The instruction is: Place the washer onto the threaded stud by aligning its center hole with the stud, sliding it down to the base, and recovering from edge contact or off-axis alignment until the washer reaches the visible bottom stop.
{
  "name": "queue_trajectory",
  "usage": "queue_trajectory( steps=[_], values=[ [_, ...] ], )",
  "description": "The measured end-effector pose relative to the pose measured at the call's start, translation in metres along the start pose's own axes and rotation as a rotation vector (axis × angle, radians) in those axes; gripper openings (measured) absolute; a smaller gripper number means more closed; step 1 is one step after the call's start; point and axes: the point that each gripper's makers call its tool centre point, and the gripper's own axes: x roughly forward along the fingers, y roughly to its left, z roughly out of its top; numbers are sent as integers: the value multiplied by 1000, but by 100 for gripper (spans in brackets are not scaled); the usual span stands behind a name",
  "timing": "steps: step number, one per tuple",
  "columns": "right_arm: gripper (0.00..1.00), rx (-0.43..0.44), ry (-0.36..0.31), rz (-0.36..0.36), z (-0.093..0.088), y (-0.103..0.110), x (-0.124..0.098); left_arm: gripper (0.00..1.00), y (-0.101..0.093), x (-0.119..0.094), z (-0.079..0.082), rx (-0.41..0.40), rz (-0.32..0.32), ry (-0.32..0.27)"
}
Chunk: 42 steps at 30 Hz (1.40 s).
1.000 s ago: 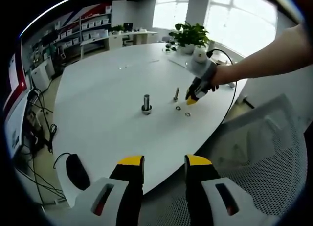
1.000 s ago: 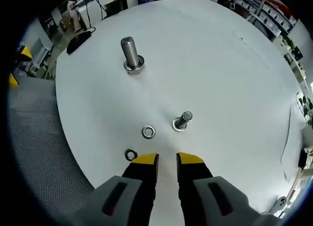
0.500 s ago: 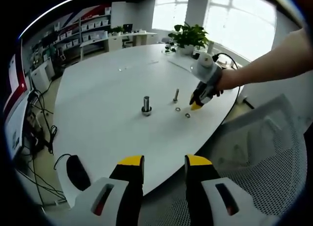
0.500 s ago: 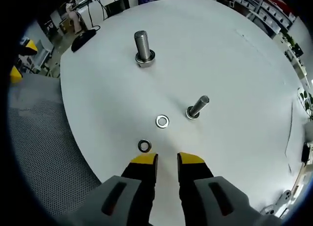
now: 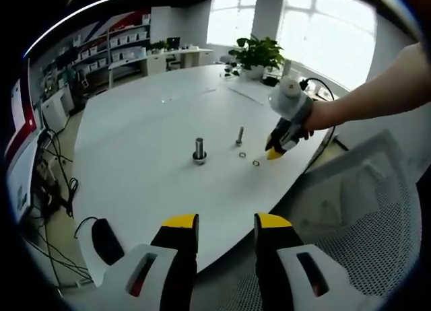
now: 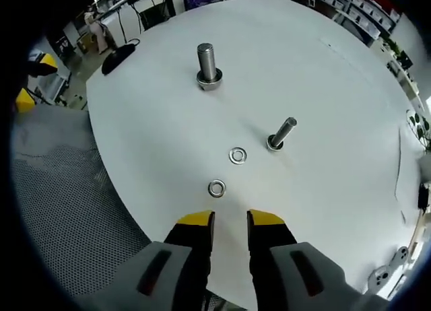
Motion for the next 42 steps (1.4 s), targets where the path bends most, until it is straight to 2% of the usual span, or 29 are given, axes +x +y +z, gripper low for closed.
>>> queue_trajectory(
  steps=[11, 21, 36, 42],
  values=[
    [24, 13, 8, 6, -9, 7, -1, 31, -5, 1, -1, 11, -20, 6],
    [24, -15, 25, 6, -5, 5, -3, 31, -2, 0, 1, 3, -14, -6],
    [25, -30, 69, 19, -14, 9, 3, 30, -2, -1, 2, -1, -18, -13],
    [25, -38, 71, 34, -11, 12, 6, 30, -3, 1, 1, -8, -21, -7]
  ],
)
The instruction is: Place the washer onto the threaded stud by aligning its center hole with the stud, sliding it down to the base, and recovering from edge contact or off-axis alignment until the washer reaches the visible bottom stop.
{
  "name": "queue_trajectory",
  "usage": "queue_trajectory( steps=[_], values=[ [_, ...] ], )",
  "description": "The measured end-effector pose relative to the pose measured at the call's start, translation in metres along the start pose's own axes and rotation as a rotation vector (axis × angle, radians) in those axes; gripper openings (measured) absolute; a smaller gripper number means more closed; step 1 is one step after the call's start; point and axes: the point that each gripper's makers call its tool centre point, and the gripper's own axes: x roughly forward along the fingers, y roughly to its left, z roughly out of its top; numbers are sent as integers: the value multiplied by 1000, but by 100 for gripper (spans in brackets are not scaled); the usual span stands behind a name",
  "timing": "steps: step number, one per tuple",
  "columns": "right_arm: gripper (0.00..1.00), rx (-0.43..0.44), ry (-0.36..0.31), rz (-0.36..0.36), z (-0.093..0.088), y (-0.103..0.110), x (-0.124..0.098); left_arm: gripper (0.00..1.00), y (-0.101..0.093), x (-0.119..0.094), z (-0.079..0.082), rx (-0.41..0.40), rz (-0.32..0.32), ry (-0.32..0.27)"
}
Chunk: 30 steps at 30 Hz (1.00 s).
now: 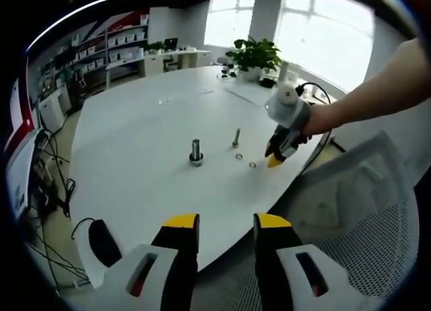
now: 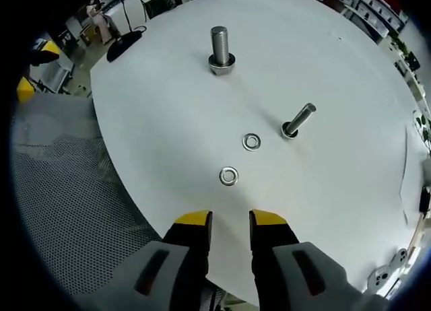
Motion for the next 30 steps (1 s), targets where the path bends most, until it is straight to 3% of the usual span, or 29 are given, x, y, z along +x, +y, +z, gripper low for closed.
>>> queue_trajectory(
  steps=[19, 23, 28, 29, 30],
  values=[
    [25, -10, -44, 11, 21, -8, 5, 30, 2, -1, 0, -8, 10, -6],
    [25, 52, -63, 39, 23, -5, 9, 30, 4, 0, -1, -14, 14, 0],
    [25, 1, -40, 52, 20, 7, 18, 30, 2, 1, -2, -12, 4, 7],
    [24, -50, -74, 11, 28, 0, 17, 30, 2, 0, -2, -11, 6, 6],
    [24, -4, -52, 25, 25, 3, 16, 30, 3, 0, -2, -11, 8, 4]
  ],
)
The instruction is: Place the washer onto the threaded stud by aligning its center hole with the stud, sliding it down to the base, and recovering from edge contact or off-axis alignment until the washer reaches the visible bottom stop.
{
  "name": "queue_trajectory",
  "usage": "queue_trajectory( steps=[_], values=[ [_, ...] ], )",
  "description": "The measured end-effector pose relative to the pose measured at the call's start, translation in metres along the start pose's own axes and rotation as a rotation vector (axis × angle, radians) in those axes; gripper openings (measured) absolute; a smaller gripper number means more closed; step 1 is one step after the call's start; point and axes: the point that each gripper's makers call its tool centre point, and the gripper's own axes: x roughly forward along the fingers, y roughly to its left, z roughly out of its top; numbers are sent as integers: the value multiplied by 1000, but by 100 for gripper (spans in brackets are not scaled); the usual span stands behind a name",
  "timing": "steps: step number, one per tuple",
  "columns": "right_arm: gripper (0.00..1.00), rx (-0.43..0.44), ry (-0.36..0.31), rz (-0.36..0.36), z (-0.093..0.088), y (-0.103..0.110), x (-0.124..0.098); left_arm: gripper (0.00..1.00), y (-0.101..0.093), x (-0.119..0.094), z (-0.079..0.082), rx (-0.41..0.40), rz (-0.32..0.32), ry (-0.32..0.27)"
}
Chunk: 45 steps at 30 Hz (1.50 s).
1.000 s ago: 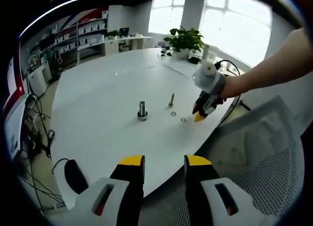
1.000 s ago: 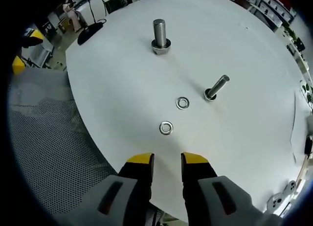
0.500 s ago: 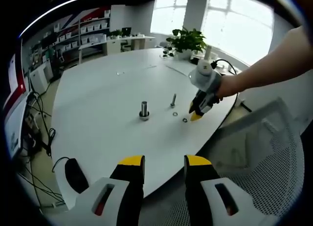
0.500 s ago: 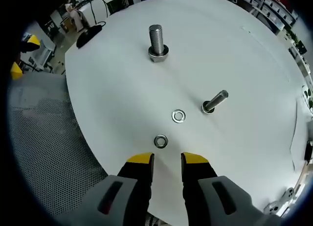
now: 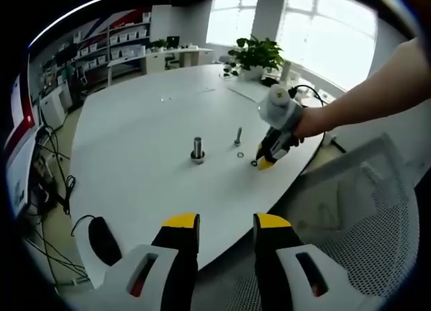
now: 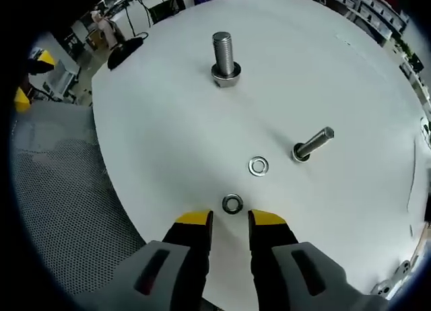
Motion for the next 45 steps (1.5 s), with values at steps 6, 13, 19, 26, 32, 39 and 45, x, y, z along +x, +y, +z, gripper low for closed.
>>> queue_trajectory(
  steps=[6, 13, 19, 26, 32, 39, 45],
  values=[
    [23, -104, 40, -42, 1, 0, 0, 30, 2, -1, 2, -14, 2, -11],
    [21, -48, 31, -43, 4, -1, 2, 30, 1, -1, 2, -13, -2, -10],
    [18, -102, 40, -44, 6, 1, 3, 30, 1, -1, 2, -12, -2, -9],
    [15, -118, 83, -39, 8, 0, 6, 30, 0, -1, 1, -14, -6, -7],
    [15, -149, 155, -72, 8, 4, 7, 30, 1, -1, 2, -15, 0, -12],
    [15, -166, 123, -111, 6, 2, 6, 30, 2, -1, 2, -12, 0, -14],
    [14, -139, 85, -109, 6, 1, 5, 30, 2, -2, 3, -15, 1, -20]
  ],
)
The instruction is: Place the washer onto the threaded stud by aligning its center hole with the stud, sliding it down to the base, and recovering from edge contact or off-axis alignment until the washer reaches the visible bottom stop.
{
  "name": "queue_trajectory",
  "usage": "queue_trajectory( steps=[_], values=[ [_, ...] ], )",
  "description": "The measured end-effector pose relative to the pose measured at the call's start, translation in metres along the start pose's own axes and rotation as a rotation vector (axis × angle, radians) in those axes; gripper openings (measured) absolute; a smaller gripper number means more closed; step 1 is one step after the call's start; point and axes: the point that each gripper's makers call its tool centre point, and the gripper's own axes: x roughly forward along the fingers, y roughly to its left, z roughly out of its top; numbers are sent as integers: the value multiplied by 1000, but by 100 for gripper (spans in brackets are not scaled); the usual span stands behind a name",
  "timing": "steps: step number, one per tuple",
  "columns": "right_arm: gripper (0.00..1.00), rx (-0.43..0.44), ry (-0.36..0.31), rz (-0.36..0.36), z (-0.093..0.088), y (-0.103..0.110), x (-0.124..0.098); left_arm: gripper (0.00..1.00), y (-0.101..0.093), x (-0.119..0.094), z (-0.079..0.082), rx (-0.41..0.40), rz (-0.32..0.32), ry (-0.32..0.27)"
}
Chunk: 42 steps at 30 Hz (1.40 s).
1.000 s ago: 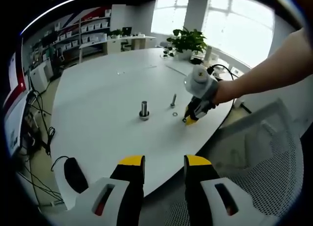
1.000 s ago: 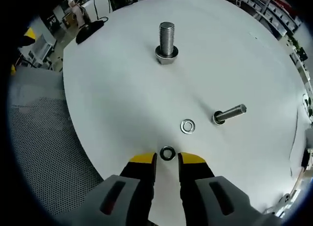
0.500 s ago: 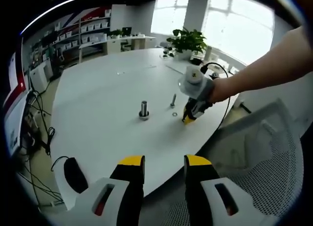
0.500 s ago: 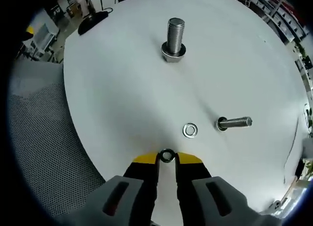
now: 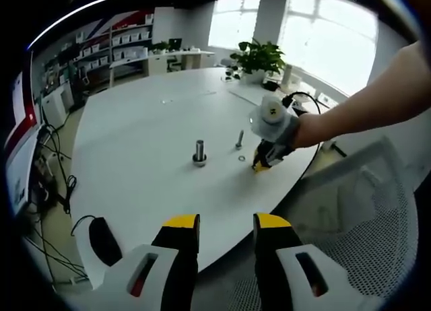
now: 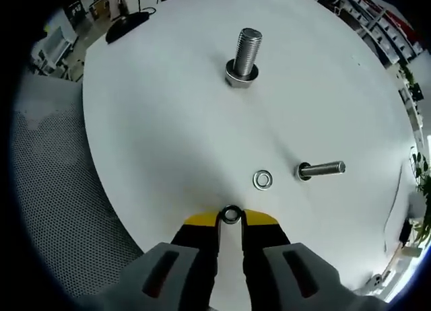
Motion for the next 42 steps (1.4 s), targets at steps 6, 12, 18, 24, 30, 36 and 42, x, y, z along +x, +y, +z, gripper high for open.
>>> queue_trajectory(
  steps=[6, 12, 18, 24, 30, 36, 42],
  values=[
    [14, 35, 3, 24, -4, -3, -3, 30, 0, 0, 0, 3, 0, 1],
    [14, 62, -31, 19, 1, -19, -16, 30, 0, 0, 1, 0, 0, -4],
    [14, 117, -79, 6, 16, -42, -30, 29, 1, -1, 1, 0, 5, -5],
    [14, 129, -102, -24, 30, -66, -44, 29, 1, 0, 1, -1, 2, -6],
    [14, 130, -123, -37, 38, -72, -48, 29, 2, -2, 1, -6, 2, -9],
    [14, 90, -137, -50, 46, -70, -51, 29, 1, -1, 1, -2, -2, -7],
    [14, 59, -145, -70, 51, -74, -51, 29, 1, -1, 1, -5, 1, -6]
  ],
)
